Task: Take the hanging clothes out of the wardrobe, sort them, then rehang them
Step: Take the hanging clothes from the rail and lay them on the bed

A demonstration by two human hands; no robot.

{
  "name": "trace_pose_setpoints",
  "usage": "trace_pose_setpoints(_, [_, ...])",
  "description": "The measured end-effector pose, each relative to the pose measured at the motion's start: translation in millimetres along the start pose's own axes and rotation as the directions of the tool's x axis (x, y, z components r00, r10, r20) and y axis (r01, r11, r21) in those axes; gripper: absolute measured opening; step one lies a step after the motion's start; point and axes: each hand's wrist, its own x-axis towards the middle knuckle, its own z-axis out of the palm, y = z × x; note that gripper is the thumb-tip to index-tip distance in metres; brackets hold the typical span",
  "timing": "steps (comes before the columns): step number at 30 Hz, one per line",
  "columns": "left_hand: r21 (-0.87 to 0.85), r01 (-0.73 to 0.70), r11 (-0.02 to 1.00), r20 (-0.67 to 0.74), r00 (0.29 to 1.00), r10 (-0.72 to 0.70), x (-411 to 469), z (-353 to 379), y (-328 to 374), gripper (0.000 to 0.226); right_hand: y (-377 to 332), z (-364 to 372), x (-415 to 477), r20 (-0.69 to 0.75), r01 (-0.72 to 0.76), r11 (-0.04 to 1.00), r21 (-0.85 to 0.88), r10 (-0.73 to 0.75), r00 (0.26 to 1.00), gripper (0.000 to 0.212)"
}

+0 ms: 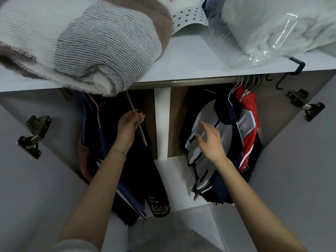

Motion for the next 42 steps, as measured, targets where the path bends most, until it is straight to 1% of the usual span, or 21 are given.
trace_pose_setpoints(3, [-0.016, -0.038, 0.999, 0.06, 0.997, 0.039, -8, 17, -1, 0.032, 20, -15, 11, -0.015, -0.039, 0.998, -0.039, 0.038, 0.999, 0.054])
trace_pose_setpoints(5, [0.004, -0.053, 0.999, 0.114, 0.992, 0.052, -15, 28, -5, 0.031, 31, -23, 18, -0.024, -0.066, 0.996, -0.052, 0.065, 0.998, 0.055])
trace_pose_setpoints(9, [0.042, -0.05, 0.998, 0.221, 0.974, 0.039, -28, 50, -21, 0.024, 52, -37, 30, -0.078, -0.136, 0.988, -0.072, 0.131, 0.988, 0.059])
trace_pose_setpoints(11, [0.065, -0.043, 0.997, 0.266, 0.964, 0.024, -32, 57, -32, 0.022, 64, -42, 32, -0.081, -0.171, 0.981, -0.09, 0.164, 0.983, 0.062])
trace_pose_setpoints(14, [0.094, -0.015, 0.995, 0.307, 0.952, -0.015, -35, 66, -47, 0.026, 79, -45, 36, -0.059, -0.221, 0.969, -0.11, 0.216, 0.975, 0.066])
trace_pose_setpoints(19, [0.106, 0.061, 0.993, 0.352, 0.931, -0.095, -37, 78, -68, 0.022, 96, -41, 44, -0.011, -0.306, 0.944, -0.124, 0.307, 0.952, 0.072])
trace_pose_setpoints(21, [0.1, 0.099, 0.99, 0.364, 0.923, -0.129, -39, 82, -77, 0.02, 100, -36, 48, -0.032, -0.33, 0.935, -0.134, 0.328, 0.944, 0.076])
trace_pose_setpoints(22, [0.095, 0.123, 0.988, 0.361, 0.92, -0.149, -40, 84, -81, 0.02, 101, -34, 51, -0.052, -0.341, 0.933, -0.112, 0.337, 0.94, 0.077])
trace_pose_setpoints(24, [0.083, 0.169, 0.982, 0.345, 0.92, -0.187, -40, 86, -89, 0.02, 100, -32, 56, -0.076, -0.373, 0.928, -0.002, 0.372, 0.925, 0.072])
trace_pose_setpoints(26, [0.075, 0.207, 0.975, 0.332, 0.917, -0.221, -39, 87, -94, 0.019, 96, -30, 60, -0.078, -0.403, 0.913, 0.068, 0.408, 0.91, 0.057])
trace_pose_setpoints(28, [0.078, 0.227, 0.971, 0.334, 0.912, -0.24, -38, 88, -97, 0.02, 90, -28, 67, -0.096, -0.428, 0.896, 0.119, 0.439, 0.893, 0.048])
trace_pose_setpoints(32, [0.095, 0.237, 0.967, 0.352, 0.901, -0.255, -37, 89, -97, 0.026, 77, -22, 83, -0.122, -0.466, 0.868, 0.17, 0.488, 0.864, 0.047])
trace_pose_setpoints(35, [0.11, 0.227, 0.968, 0.364, 0.897, -0.251, -37, 91, -94, 0.026, 70, -20, 90, -0.187, -0.489, 0.839, 0.24, 0.534, 0.825, 0.039])
trace_pose_setpoints(38, [0.136, 0.206, 0.969, 0.383, 0.891, -0.243, -38, 93, -91, 0.027, 66, -24, 95, -0.212, -0.465, 0.824, 0.324, 0.542, 0.813, 0.025])
trace_pose_setpoints(40, [0.155, 0.189, 0.97, 0.395, 0.888, -0.236, -39, 93, -89, 0.029, 61, -28, 94, -0.228, -0.429, 0.832, 0.351, 0.52, 0.823, 0.024])
trace_pose_setpoints(42, [0.164, 0.181, 0.97, 0.402, 0.885, -0.233, -41, 92, -87, 0.031, 55, -32, 88, -0.258, -0.389, 0.858, 0.335, 0.48, 0.838, 0.025])
